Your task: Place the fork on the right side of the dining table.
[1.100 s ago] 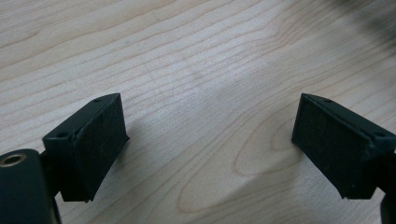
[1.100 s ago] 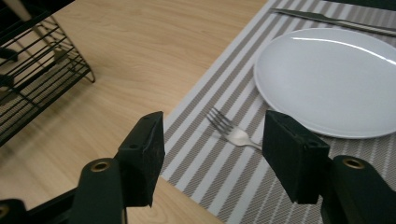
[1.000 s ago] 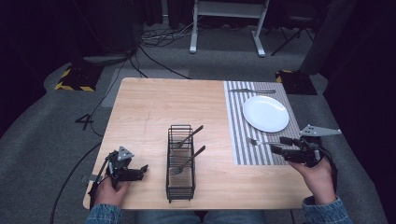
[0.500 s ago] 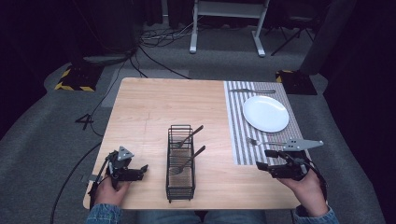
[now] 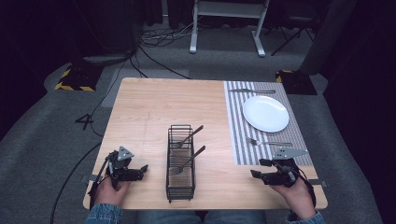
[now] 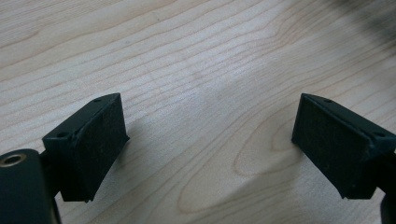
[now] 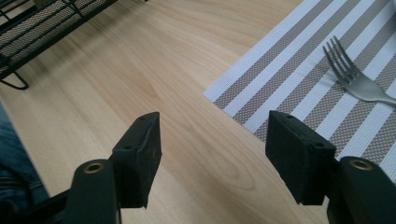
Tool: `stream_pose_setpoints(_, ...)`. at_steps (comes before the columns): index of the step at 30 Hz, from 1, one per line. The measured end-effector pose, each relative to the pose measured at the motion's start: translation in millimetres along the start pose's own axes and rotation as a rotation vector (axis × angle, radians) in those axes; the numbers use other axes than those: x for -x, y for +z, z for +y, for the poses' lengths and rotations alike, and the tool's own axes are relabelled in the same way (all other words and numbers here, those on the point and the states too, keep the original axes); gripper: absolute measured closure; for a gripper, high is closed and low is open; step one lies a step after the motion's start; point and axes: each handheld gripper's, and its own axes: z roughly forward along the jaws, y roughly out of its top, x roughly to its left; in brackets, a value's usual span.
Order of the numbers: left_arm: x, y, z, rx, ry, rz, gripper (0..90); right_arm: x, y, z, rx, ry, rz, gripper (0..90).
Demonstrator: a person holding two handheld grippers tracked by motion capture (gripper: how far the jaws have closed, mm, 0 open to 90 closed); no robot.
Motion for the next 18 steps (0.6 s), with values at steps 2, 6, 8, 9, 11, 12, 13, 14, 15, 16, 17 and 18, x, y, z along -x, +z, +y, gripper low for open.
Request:
stream_pose_setpoints(2, -0.1, 0.0, 0.1, -0.001, 0.000, 0.000, 10.1, 2.6, 2.9, -5.7, 0.013, -0.004, -0.025, 36.4)
stream_pose_setpoints(6, 0.2, 0.4, 0.2, 0.001, -0.006, 0.000, 10.1, 8.2, 8.6, -16.9, 0.030, 0.009, -0.051, 36.5)
stream_pose_setpoints(8, 0.2, 0.4, 0.2, 0.001, -0.006, 0.000, 10.1, 8.9, 10.0, -19.5, 0.035, 0.006, -0.058, 36.5)
stream_pose_setpoints(9, 0.2, 0.4, 0.2, 0.001, -0.006, 0.000, 10.1, 9.5, 12.3, -24.0, 0.047, -0.001, -0.062, 37.1)
stream_pose_setpoints(11, 0.2, 0.4, 0.2, 0.001, -0.006, 0.000, 10.1, 9.8, 15.1, -27.7, 0.051, -0.009, -0.070, 37.4)
stream_pose_setpoints(12, 0.2, 0.4, 0.2, 0.001, -0.006, 0.000, 10.1, 9.8, 15.1, -27.7, 0.051, -0.009, -0.070, 37.4)
stream_pose_setpoints(13, 0.1, 0.4, 0.2, 0.001, -0.006, 0.000, 10.1, 9.8, 18.6, -31.2, 0.056, -0.023, -0.075, 38.0)
stream_pose_setpoints(14, 0.1, 0.4, 0.2, 0.001, -0.006, 0.000, 10.1, 9.5, 20.6, -33.0, 0.053, -0.030, -0.078, 38.0)
stream_pose_setpoints(15, 0.1, 0.4, 0.2, 0.001, -0.006, 0.000, 10.1, 9.1, 22.7, -34.8, 0.053, -0.039, -0.083, 38.1)
stream_pose_setpoints(16, 0.2, 0.4, 0.2, 0.001, -0.006, 0.000, 10.1, 9.0, 24.7, -36.4, 0.053, -0.046, -0.083, 38.0)
stream_pose_setpoints(17, 0.1, 0.4, 0.2, 0.001, -0.006, 0.000, 10.1, 9.0, 26.3, -37.8, 0.051, -0.051, -0.083, 38.0)
stream_pose_setpoints(18, 0.1, 0.4, 0.2, 0.001, -0.006, 0.000, 10.1, 8.8, 27.5, -39.0, 0.049, -0.050, -0.083, 38.0)
